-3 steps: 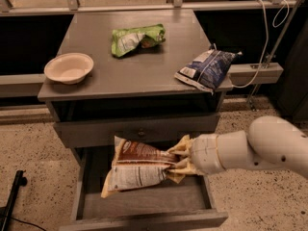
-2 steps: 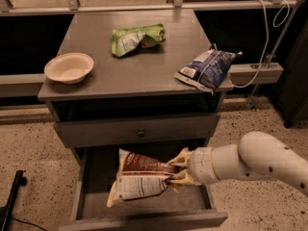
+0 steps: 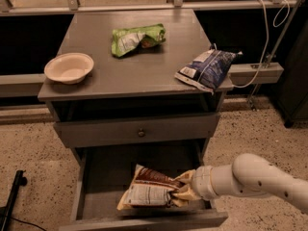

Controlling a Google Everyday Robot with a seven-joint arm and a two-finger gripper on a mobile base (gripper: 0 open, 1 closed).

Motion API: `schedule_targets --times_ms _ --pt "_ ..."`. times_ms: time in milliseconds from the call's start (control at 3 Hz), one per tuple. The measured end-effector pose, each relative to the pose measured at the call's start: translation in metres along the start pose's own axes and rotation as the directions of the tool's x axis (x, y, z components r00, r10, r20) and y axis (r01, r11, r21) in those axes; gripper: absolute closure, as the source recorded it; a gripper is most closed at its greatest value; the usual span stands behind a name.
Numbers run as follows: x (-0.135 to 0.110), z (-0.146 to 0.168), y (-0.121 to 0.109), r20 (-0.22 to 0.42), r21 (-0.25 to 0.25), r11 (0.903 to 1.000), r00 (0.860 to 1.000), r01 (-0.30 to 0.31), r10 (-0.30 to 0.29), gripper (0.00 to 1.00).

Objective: Place brown chip bag into middle drawer

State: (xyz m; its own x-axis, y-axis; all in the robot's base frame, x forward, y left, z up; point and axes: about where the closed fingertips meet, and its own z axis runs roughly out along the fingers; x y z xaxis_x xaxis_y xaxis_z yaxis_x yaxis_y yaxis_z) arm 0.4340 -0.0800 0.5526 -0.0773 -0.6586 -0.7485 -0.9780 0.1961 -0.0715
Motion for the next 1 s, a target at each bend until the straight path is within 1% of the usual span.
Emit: schedule_targets --times_ms 333,667,1000 --pt "0.011 0.020 -0.017 -0.022 -0.021 0.9985 0.999 -0.050 0.050 1.00" --pt "0.002 0.034 -0.034 0.011 -0.027 0.9985 0.999 -0.048 0.048 1.00" --pt "0.001 0.034 -0.035 0.013 -0.026 0.9985 0.999 -0.048 0.048 0.81"
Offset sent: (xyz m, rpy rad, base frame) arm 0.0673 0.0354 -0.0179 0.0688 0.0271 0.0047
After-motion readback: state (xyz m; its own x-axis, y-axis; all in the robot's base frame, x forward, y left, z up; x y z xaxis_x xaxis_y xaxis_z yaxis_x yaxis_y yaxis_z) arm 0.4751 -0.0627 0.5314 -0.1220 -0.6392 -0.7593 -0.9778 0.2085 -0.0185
